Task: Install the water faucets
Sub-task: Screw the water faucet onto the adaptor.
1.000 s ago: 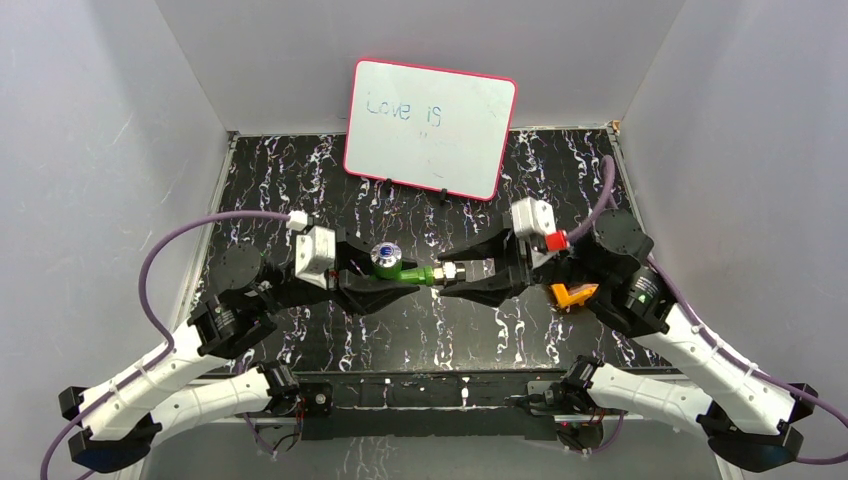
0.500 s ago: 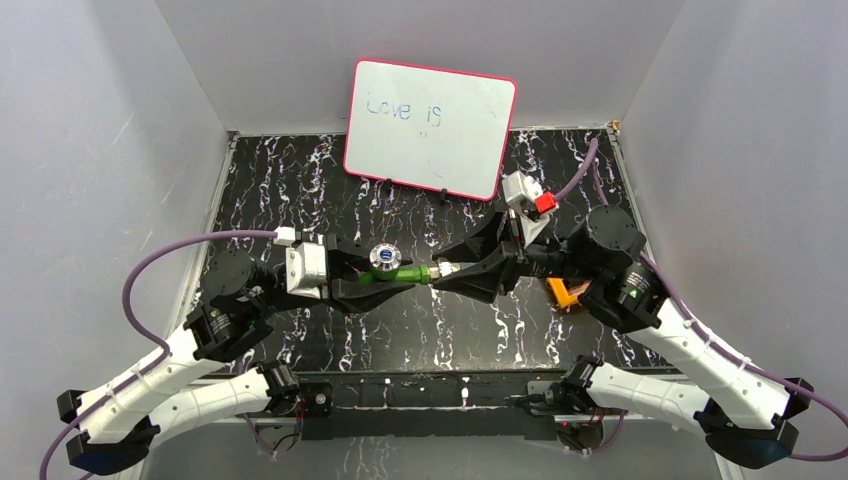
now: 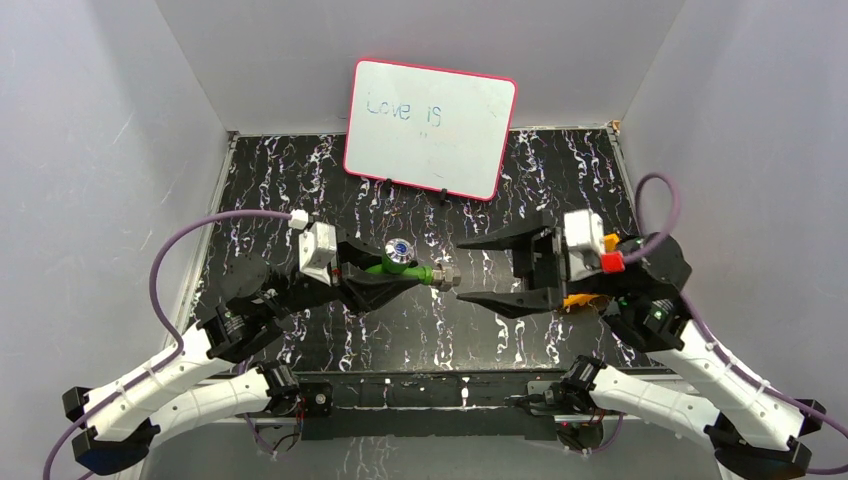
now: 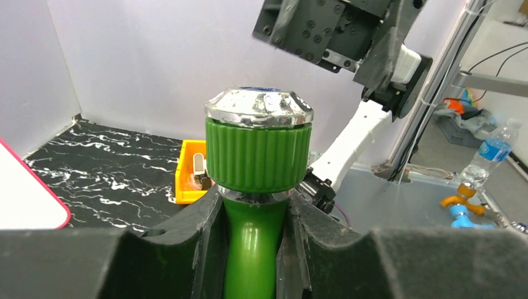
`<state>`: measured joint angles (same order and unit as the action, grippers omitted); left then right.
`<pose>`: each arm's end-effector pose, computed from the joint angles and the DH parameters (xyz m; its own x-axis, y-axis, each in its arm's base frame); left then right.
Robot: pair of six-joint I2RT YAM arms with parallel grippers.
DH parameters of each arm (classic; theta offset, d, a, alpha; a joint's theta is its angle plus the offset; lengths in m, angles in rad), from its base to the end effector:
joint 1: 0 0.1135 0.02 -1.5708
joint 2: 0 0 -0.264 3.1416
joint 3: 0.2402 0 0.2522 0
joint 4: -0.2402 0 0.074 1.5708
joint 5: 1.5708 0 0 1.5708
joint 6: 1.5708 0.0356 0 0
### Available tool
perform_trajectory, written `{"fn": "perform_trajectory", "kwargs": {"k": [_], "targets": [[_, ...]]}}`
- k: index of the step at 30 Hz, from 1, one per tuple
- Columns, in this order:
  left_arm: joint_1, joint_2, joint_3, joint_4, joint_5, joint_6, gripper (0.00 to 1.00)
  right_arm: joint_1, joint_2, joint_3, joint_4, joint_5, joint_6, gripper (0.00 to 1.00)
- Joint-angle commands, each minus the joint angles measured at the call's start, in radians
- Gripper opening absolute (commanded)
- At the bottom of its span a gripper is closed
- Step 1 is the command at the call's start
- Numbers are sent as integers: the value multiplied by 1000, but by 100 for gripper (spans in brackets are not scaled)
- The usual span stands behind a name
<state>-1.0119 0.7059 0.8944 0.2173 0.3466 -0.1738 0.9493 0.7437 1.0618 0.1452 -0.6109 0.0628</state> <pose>0.0678 -0.1312 0.4320 0.0397 -0.3701 -0.9281 0.9846 0.1727 -0.0268 0.0602 0.1191 0.4719 0.1991 0.3664 -0.9089 -0.9792 0.0368 -0.1997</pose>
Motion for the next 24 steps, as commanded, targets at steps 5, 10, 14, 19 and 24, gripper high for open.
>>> {"fn": "perform_trajectory", "kwargs": {"k": [5,10,14,19,24], "targets": [[-1,-51,-66,258,-99,-166,0,2,-31,20,-138,-11,-419,72],[-1,-46,-78,315,-180,-230,0,2,-63,-40,-140,44,-535,72],[-2,-36,-64,324,-251,-288,0,3,-70,-73,-83,69,-621,73],[-1,-22,-38,280,-302,-374,0,2,-40,-76,-55,88,-728,80],[-1,1,-29,286,-282,-439,0,2,-16,-87,-2,112,-814,82]]}}
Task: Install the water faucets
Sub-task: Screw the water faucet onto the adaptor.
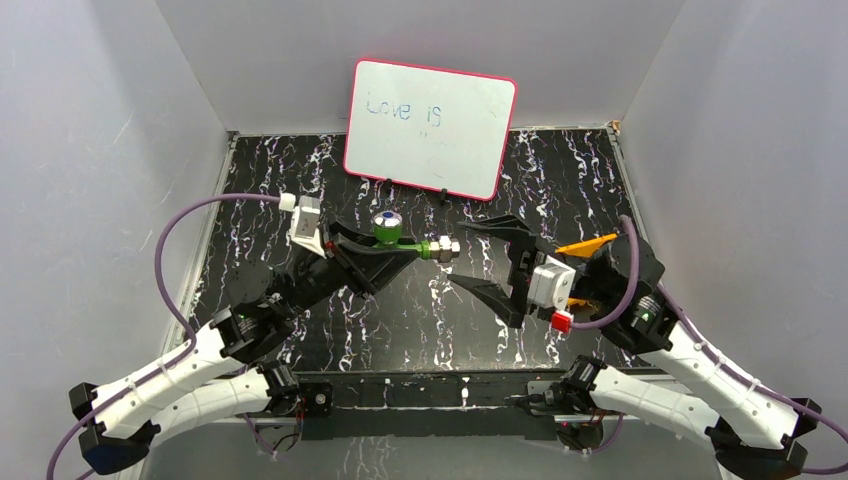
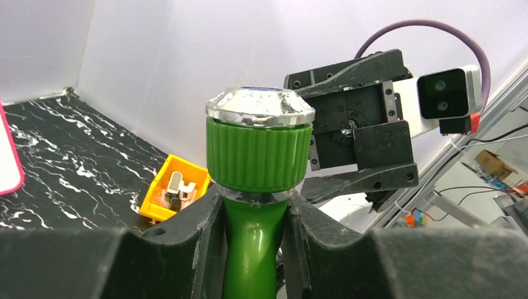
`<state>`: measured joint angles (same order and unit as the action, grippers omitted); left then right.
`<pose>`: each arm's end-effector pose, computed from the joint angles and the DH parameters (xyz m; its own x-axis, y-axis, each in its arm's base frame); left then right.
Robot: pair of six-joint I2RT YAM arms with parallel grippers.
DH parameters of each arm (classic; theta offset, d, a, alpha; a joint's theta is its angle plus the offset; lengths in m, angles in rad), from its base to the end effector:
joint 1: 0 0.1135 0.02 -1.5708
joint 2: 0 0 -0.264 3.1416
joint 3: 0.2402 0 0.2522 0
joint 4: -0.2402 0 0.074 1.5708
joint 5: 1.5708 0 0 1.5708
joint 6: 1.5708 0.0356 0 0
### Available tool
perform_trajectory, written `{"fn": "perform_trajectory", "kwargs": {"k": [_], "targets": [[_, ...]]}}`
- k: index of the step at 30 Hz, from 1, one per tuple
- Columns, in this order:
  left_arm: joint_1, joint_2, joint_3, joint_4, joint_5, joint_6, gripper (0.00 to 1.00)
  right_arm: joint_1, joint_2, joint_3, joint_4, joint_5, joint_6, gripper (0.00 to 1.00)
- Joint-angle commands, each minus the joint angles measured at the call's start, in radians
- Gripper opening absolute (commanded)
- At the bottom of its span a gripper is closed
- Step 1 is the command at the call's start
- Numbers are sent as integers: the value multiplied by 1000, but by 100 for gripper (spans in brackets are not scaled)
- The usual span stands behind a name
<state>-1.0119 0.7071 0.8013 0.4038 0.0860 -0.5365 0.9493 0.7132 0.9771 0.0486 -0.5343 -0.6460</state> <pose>0.0789 -0.1319 0.4201 -0.2345 -0.5854 -0.7761 0.8899 0.1921 -0.4138 0.0672 0.1250 0.4402 0.7340 0.1351 -0.6656 -0.6762 0.2360 -0.6978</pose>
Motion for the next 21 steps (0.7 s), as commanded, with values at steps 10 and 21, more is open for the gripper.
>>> {"fn": "perform_trajectory", "kwargs": {"k": [10,21], "targets": [[-1,23,84,96,21,-100,0,3,77,48,-30,15,-199,75],[-1,43,94,84,46,-89,0,2,95,69,-24,10,-167,62]]}}
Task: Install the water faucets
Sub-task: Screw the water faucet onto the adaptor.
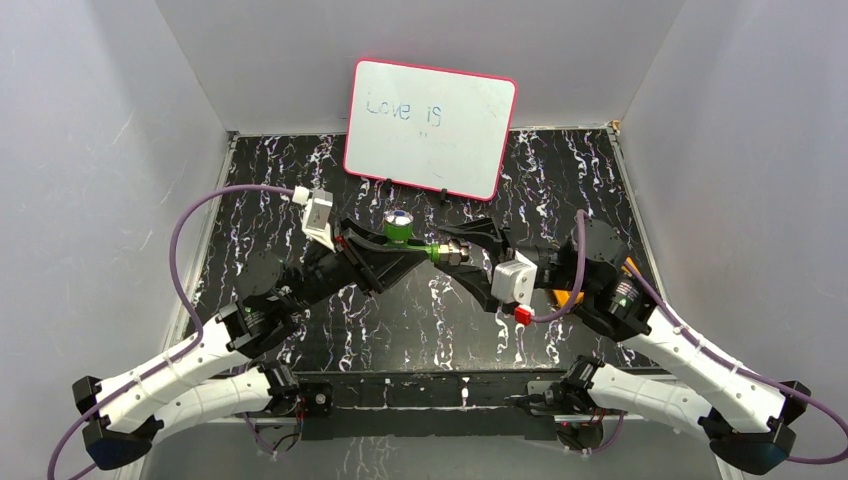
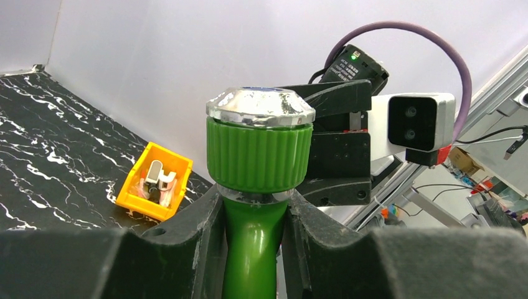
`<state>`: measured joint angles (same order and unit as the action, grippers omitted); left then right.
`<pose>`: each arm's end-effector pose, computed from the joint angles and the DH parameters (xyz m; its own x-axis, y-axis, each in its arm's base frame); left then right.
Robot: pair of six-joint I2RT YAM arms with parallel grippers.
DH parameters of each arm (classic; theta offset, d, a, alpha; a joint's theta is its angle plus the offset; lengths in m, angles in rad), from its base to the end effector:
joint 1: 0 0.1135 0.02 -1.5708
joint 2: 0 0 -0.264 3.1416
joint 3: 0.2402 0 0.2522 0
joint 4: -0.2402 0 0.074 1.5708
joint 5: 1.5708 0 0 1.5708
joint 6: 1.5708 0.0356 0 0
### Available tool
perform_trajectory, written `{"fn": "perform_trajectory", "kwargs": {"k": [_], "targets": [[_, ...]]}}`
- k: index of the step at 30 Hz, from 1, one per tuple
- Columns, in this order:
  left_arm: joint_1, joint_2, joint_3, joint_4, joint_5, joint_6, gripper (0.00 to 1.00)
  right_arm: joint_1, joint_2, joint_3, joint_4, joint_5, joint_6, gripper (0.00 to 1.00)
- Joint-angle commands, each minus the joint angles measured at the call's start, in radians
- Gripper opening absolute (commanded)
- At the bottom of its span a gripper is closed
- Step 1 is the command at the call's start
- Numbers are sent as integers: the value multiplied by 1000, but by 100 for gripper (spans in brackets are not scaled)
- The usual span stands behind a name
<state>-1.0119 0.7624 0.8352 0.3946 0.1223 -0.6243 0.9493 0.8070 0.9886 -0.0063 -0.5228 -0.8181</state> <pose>0.0847 -0.1436 0.4228 -0.3318 -0.5636 -0.7565 0.8693 0.1288 -0.4772 0.0850 0.1492 0.4257 0.7925 0.0205 -0.6096 -0.6031 0.1751 -0.7782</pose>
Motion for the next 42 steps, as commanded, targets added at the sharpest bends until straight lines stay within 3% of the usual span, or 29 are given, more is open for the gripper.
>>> {"fn": "perform_trajectory", "kwargs": {"k": [1,4,9,14,26,42], "targets": [[-1,-13,59,91,10,1,0,3,4,59,31,-3,8,61],[-1,-14,55,95,10,2,0,3,6,59,28,-2,16,53],[-1,-10,55,113,41,8,0,3,4,52,34,11,45,30],[-2,1,72,128,132,79,0,2,25,81,58,47,254,1],[-1,21,98,220,308,210,0,3,69,101,71,-37,691,0],[-1,-2,99,212,330,248,0,2,78,95,100,-70,821,0]]}}
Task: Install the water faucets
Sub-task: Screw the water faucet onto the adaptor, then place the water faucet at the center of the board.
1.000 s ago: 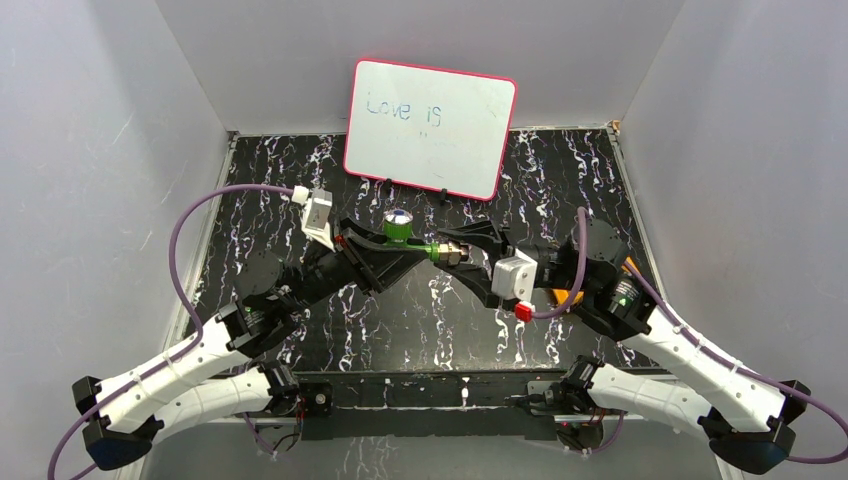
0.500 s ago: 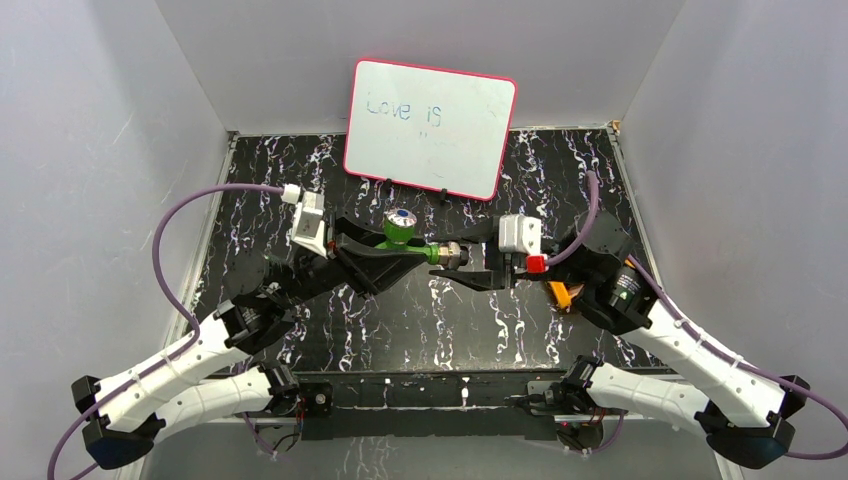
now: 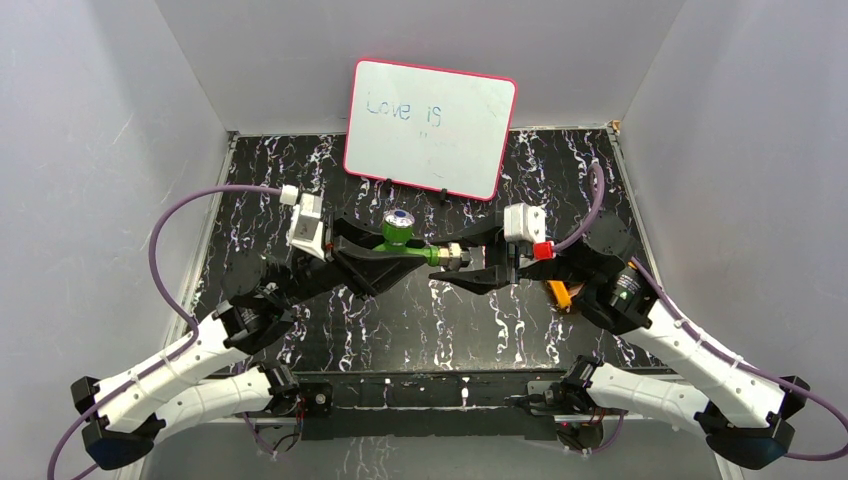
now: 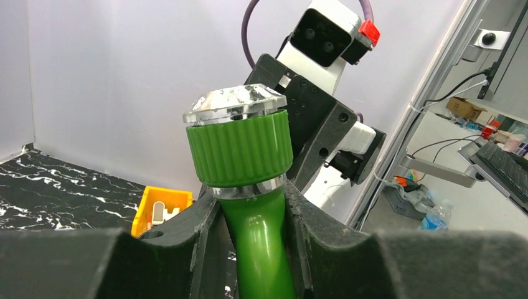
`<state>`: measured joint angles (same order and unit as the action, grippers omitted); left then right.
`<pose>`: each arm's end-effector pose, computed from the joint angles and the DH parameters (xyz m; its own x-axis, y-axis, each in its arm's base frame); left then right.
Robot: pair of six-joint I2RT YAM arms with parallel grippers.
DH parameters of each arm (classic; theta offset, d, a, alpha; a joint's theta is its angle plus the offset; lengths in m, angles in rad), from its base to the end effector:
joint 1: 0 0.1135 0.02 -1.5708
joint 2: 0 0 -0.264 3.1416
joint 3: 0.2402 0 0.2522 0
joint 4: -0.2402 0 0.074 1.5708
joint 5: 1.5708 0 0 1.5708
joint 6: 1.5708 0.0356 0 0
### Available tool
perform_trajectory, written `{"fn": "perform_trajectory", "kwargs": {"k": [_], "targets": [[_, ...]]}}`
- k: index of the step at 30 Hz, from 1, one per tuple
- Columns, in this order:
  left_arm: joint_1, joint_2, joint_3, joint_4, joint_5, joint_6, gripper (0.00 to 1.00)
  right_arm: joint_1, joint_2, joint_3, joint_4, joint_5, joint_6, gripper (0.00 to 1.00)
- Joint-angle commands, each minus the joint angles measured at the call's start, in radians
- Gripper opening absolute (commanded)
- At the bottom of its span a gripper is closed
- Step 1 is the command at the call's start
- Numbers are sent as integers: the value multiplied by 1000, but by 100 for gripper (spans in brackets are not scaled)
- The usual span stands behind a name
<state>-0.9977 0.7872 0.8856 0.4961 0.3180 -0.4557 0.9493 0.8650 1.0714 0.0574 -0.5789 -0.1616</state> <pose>0.0779 -0.1412 0.4447 -0.1403 -0.5535 -0.8210 0.9764 0.0599 -0.2073 0.0869 0.1548 0.4504 0.3088 0.1999 -0.9299 -0.9508 0.0913 -0.2961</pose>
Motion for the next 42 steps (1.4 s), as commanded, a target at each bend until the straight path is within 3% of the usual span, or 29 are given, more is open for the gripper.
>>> {"fn": "perform_trajectory", "kwargs": {"k": [1,10,11,13,15,18,23,27,34,35,42], "targets": [[-15,-29,50,110,141,83,0,3,21,9,39,-21,184,0],[-15,-40,52,102,137,100,0,3,18,-4,44,-4,228,0],[-15,-43,48,96,124,102,0,3,15,3,35,0,204,8],[-15,-54,42,85,94,107,0,3,7,15,32,7,172,39],[-15,-65,35,72,67,113,0,3,-3,20,52,14,163,62],[-15,-77,32,33,37,128,0,3,-13,36,71,30,120,77],[-15,-110,-4,5,-24,129,0,3,-36,62,72,70,78,86],[-15,-132,-25,-45,-102,130,0,3,-80,31,68,191,74,87],[-15,-117,-84,-120,-276,123,0,3,-112,-18,-162,595,213,86],[-15,-109,-93,-126,-295,117,0,3,-111,-28,-201,640,236,96],[-15,-7,-160,-100,-379,86,0,3,-181,-174,-249,767,428,99]]}}
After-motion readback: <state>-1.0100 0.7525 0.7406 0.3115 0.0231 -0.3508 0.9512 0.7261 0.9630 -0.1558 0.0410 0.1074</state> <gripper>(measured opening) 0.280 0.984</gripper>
